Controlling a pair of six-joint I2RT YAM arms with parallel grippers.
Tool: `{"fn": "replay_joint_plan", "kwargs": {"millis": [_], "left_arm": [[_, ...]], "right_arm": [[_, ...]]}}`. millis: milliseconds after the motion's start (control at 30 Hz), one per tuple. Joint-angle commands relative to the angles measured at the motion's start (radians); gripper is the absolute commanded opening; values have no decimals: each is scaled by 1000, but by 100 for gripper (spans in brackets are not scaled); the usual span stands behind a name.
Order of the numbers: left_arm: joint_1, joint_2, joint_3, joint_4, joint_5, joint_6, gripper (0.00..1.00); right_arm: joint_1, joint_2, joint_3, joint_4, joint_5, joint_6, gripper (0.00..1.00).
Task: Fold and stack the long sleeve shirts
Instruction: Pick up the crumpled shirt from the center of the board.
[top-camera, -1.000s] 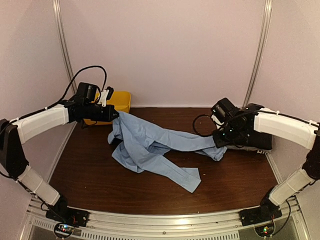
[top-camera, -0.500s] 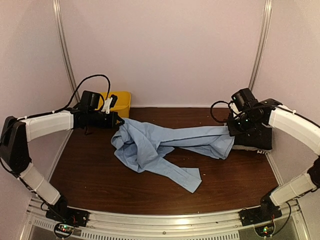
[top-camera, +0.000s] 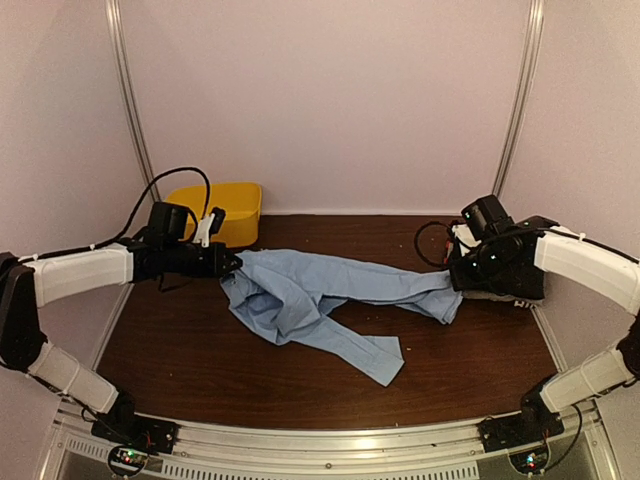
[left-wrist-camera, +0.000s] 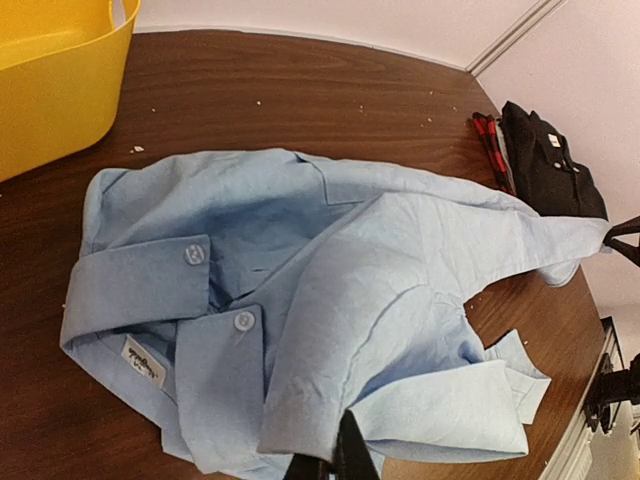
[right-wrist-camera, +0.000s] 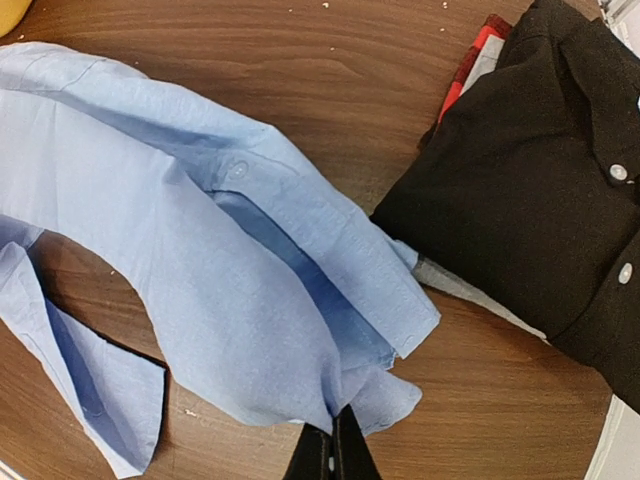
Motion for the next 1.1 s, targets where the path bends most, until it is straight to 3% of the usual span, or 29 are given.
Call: {"fn": "replay_joint_plan", "kwargs": {"millis": [0, 267, 500, 633, 867, 1067], "left_arm": [[6, -111, -78, 45, -55, -16, 7], [-51, -106, -114, 95, -36, -109, 44], [-136, -92, -169, 165, -65, -186, 64], [-176, -124, -212, 174, -85, -208, 68], [-233, -312, -340, 161, -299, -282, 78], [-280, -371, -443, 228, -307, -362, 80]], "right_arm": [[10, -50, -31, 49, -75, -24, 0], [16, -39, -41, 71, -91, -24, 0], [18, -21, -41, 80, -92, -27, 0], [19, -14, -38, 78, -91, -29, 0], [22, 0, -39, 91, -98, -30, 0], [27, 8, -43, 104, -101, -27, 0]]}}
